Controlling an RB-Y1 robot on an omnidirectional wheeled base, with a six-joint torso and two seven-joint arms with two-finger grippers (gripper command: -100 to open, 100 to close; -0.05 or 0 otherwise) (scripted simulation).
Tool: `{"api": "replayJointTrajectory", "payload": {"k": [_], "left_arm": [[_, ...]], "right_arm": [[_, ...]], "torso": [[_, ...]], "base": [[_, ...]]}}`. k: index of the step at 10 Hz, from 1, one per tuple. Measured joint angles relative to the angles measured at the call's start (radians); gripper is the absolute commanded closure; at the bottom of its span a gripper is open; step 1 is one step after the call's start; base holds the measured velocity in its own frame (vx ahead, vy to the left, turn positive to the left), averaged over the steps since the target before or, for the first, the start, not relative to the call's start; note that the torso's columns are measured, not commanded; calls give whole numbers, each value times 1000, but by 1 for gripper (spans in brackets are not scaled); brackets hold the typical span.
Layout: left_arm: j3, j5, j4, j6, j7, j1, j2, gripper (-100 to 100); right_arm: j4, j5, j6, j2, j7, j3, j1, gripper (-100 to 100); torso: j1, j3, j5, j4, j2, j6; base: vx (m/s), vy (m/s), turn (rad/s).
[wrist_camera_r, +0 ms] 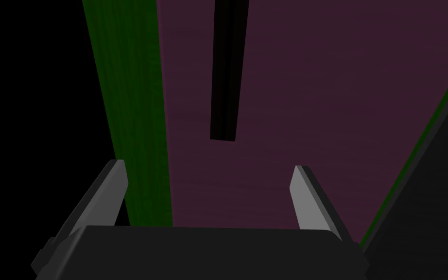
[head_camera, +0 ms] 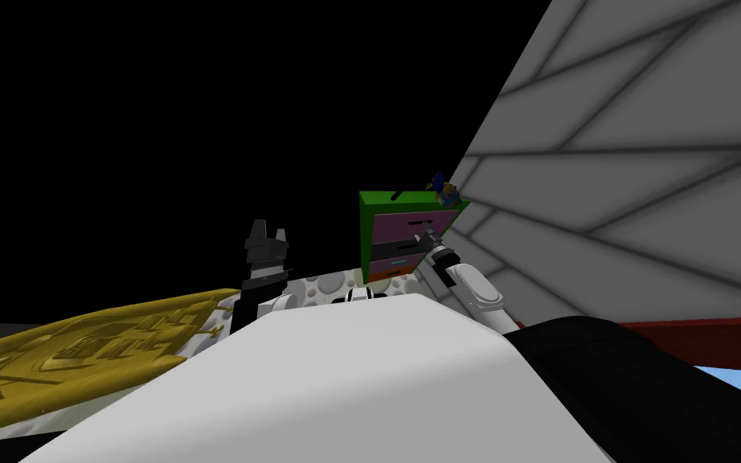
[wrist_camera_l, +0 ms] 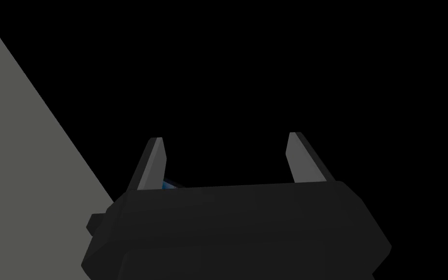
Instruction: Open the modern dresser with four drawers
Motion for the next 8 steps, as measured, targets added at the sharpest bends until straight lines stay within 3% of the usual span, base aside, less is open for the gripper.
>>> {"api": "replayJointTrajectory", "payload": {"k": [3,4,8], "left_arm": [[0,0,0,0,0,0,0,0],[0,0,0,0,0,0,0,0],[0,0,0,0,0,-1,0,0]], "right_arm": [[2,-6,-2,-15,-6,-6,-3,-100],[2,-7,-3,-17,-9,-7,-3,100],[-15,-12,-9,-25,-13,-8,7,100]], "torso": [[0,8,0,4,11,1],[-1,7,0,3,11,0],[0,7,0,4,11,0]], "base": [[92,26,-27],[12,4,5],[-156,-12,-63]]}}
